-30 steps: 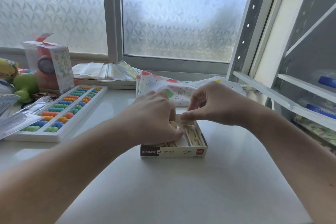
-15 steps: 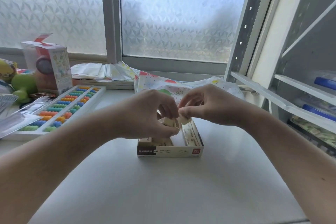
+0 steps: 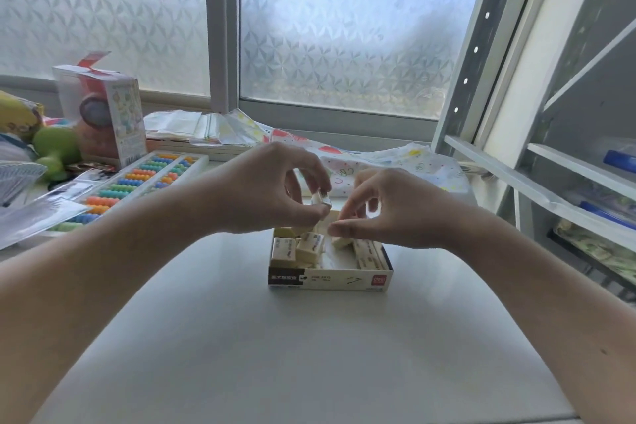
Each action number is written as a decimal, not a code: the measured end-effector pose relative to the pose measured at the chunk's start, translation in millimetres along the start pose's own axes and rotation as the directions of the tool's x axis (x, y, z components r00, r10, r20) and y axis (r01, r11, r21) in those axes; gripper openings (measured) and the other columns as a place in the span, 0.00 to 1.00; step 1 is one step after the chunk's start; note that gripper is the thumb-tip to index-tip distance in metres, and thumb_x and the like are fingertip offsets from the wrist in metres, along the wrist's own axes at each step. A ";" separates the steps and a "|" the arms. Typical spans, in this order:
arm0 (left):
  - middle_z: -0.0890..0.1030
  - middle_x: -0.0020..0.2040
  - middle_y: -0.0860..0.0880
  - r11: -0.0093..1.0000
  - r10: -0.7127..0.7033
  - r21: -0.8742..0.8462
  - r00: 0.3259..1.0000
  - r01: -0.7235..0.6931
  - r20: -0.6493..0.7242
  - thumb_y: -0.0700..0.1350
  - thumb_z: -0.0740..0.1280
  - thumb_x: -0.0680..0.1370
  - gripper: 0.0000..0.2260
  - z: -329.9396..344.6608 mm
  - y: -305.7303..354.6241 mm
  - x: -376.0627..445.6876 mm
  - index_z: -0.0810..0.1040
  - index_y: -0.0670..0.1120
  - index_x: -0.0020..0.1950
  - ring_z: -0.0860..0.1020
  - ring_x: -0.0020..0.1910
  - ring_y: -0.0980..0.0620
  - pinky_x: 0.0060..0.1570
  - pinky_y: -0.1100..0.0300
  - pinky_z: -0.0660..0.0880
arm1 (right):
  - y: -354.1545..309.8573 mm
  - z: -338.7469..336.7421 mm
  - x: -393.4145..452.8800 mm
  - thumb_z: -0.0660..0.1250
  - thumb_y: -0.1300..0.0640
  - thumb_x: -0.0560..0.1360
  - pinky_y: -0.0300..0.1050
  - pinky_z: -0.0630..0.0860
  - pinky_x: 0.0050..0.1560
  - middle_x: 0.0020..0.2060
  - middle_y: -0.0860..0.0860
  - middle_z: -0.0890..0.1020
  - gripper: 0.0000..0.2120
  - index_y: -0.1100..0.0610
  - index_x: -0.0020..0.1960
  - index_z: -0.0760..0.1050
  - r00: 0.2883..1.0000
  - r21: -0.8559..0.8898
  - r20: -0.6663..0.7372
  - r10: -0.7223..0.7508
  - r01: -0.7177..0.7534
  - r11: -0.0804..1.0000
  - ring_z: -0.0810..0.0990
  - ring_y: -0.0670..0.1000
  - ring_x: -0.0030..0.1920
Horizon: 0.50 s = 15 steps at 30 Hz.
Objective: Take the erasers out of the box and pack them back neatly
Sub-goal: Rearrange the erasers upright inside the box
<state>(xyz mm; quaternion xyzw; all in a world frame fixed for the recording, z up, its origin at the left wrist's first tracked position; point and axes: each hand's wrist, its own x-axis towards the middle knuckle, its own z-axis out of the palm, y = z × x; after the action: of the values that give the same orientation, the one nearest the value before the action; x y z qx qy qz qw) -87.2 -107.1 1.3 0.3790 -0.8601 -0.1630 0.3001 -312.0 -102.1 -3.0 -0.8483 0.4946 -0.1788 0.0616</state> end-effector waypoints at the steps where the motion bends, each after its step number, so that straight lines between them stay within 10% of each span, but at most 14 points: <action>1: 0.83 0.47 0.55 1.000 -0.001 -0.001 1.000 0.001 -0.007 0.50 0.76 0.72 0.10 1.0 -0.7 0.0 0.83 0.53 0.51 0.83 0.41 0.59 0.46 0.58 0.80 | -0.2 -0.1 -0.8 0.76 0.34 0.66 0.36 0.71 0.43 0.39 0.41 0.78 0.17 0.46 0.45 0.87 1.000 -0.007 0.030 0.002 -0.001 1.000 0.76 0.37 0.44; 15: 0.83 0.48 0.55 1.000 -0.016 -0.022 1.000 0.015 -0.011 0.51 0.77 0.71 0.10 1.7 -4.6 0.9 0.84 0.53 0.51 0.83 0.42 0.59 0.44 0.61 0.80 | -14.0 -0.5 -7.3 0.77 0.35 0.66 0.35 0.68 0.41 0.40 0.43 0.74 0.21 0.44 0.54 0.86 0.999 -0.075 0.044 -0.022 0.025 0.997 0.73 0.39 0.41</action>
<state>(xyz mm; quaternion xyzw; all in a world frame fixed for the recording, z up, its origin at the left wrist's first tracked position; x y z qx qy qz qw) -86.2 -110.7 -1.9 0.3833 -0.8535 -0.1724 0.3079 -304.0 -88.8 -0.3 -0.8594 0.4896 -0.1424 0.0377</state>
